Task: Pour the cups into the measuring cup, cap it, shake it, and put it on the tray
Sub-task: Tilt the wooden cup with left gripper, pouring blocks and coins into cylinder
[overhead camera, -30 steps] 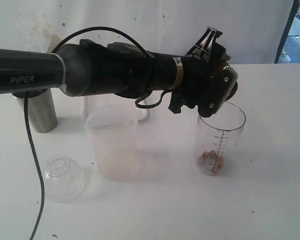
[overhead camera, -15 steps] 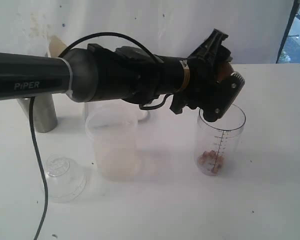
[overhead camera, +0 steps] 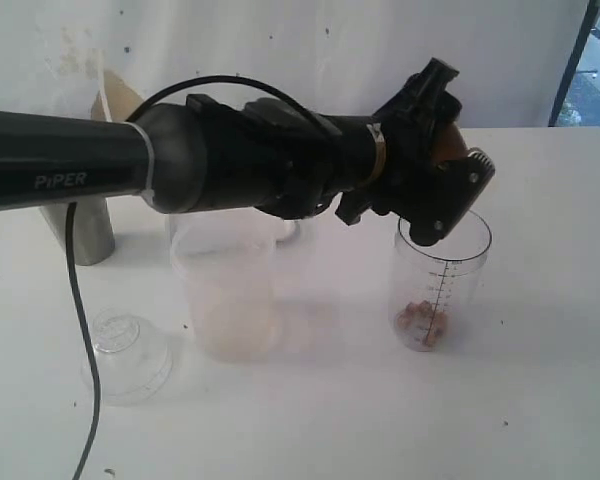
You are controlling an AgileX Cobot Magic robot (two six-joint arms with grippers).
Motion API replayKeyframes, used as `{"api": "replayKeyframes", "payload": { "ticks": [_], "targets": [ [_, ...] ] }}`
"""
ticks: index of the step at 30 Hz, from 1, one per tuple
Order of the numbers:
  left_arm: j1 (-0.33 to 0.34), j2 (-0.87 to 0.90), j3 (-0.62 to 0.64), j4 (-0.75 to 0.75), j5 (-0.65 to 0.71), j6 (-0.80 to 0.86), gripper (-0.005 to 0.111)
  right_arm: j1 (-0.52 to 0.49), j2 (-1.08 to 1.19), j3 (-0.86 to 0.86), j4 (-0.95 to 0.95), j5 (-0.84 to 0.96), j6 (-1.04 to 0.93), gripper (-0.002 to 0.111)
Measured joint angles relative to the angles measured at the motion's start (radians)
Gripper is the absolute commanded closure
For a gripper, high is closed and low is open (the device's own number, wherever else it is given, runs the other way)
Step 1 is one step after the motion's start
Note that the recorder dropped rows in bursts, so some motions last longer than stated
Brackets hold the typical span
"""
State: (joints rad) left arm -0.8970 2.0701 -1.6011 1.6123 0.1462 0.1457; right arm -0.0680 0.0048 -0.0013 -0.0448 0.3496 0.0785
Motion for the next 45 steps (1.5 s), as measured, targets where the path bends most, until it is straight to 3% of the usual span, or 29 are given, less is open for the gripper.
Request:
{"api": "replayKeyframes", "payload": {
  "ticks": [18,45],
  "targets": [
    [-0.043,0.000,0.000,0.047,0.100,0.004,0.107,0.000,0.000,0.000,0.000,0.000,0.000,0.108],
    [-0.091,0.002,0.007,0.047,0.221,0.212,0.107,0.000,0.000,0.000,0.000,0.000,0.000,0.108]
  ]
}}
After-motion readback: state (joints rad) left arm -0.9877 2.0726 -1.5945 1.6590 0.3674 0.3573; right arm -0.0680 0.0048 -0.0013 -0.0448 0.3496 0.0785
